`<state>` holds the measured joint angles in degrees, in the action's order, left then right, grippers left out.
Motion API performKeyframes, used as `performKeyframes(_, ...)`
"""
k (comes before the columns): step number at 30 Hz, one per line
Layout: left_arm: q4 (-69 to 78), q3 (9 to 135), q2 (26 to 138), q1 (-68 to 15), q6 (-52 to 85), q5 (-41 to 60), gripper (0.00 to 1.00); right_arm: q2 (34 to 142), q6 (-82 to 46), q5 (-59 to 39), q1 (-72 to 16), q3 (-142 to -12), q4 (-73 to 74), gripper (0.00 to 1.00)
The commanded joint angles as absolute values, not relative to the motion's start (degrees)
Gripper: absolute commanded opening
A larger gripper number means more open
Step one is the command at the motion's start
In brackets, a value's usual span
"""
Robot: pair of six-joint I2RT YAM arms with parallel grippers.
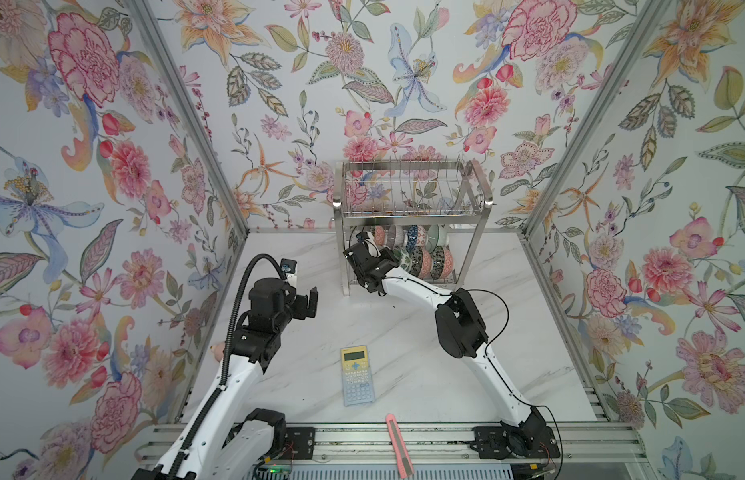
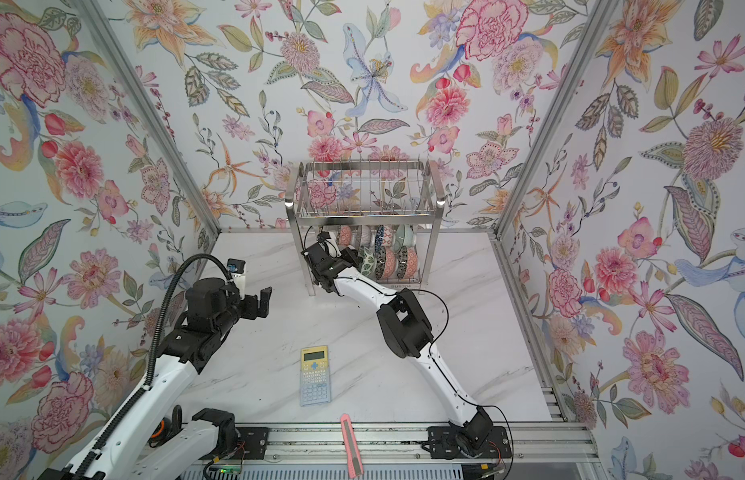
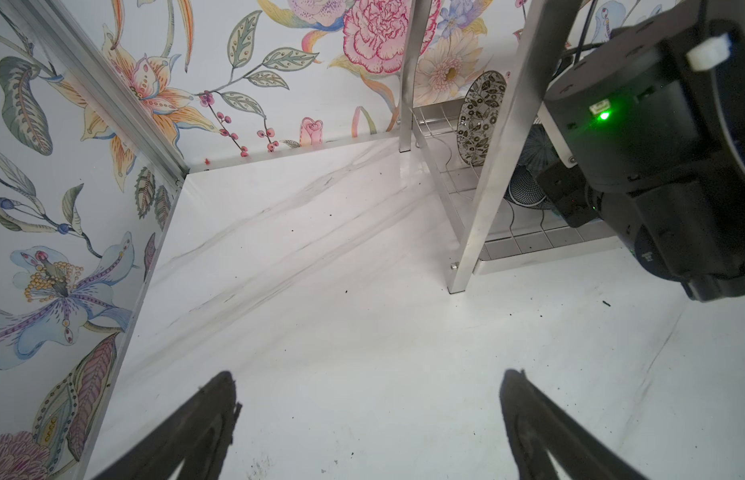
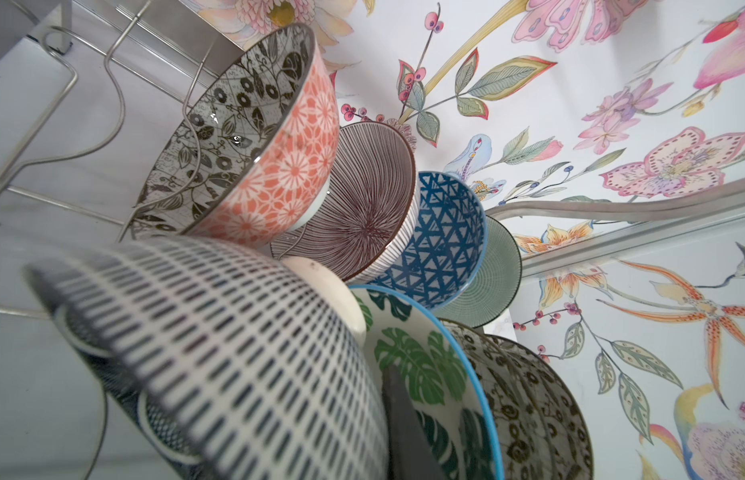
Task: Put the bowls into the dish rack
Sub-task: 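Push the blue-grey bowl down into the rack slot with the right gripper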
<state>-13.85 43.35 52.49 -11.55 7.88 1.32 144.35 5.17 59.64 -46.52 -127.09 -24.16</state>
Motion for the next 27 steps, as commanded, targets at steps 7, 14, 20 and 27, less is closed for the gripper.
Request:
performKeyframes(7,-13.4,42.5,52.2,-10.8,7.0,2.1,0.99,144.6,5.5,60.3,-47.6,-128.4,-24.3,0.12)
performKeyframes(14,-13.4,42.5,52.1,-10.8,7.1,2.4,0.99,144.3,5.6,60.1,-47.9,-128.4,-24.3,0.18)
performKeyframes(20,-13.4,42.5,52.1,-10.7,7.1,2.4,0.99,144.1,5.7,59.9,-48.1,-128.4,-24.3,0.27)
performKeyframes(27,-13.5,42.5,52.1,-10.7,7.1,2.4,0.99,143.5,5.7,59.7,-48.2,-128.4,-24.4,0.29)
